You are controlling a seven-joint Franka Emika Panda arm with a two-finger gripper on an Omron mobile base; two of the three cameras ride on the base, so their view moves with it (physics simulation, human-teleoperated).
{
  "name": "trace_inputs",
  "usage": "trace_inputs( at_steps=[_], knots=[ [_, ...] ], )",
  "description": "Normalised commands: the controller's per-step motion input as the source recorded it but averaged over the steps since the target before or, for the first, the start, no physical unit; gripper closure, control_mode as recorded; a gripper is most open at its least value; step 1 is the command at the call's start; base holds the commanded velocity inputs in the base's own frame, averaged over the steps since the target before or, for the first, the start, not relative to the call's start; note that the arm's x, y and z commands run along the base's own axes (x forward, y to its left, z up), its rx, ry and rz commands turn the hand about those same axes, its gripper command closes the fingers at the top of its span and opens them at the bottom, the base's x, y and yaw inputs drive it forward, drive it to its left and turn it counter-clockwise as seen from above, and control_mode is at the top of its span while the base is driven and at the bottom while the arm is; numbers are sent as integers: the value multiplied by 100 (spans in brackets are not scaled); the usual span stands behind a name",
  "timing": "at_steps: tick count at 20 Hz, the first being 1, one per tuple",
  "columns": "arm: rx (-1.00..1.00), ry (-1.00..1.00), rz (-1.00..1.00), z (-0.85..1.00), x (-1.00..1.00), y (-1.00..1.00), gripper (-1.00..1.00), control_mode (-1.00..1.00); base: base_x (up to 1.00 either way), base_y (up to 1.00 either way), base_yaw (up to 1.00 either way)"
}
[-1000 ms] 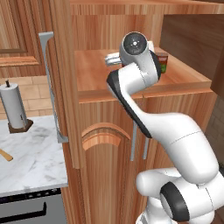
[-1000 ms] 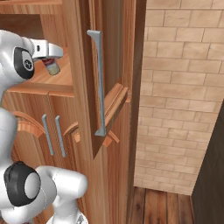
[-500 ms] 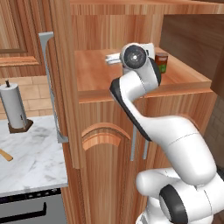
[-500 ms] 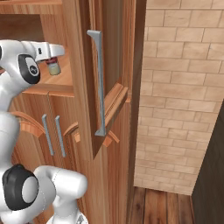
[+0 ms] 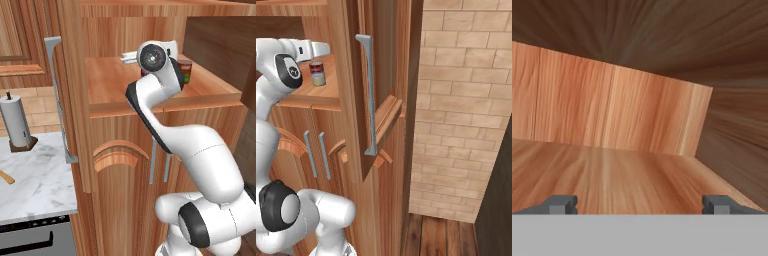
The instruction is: Restock the canned food cabinet by taking the new fresh canned food from the counter and placing it in the cabinet. Then, take the old canned food from the cabinet and place it on the counter.
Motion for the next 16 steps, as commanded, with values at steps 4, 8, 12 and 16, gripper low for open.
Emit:
trace_inputs(
  at_steps=[4, 8, 12, 16],
  knots=[
    [2, 0, -8, 49, -78, 0, -100, -100, 0, 0, 0],
    [4, 0, -8, 19, -100, -8, -100, -100, 0, 0, 0],
    [12, 4, -3, 0, -100, -43, -100, -100, 0, 0, 0],
    [28, 19, 0, -44, -76, -98, -100, -100, 0, 0, 0]
  ],
)
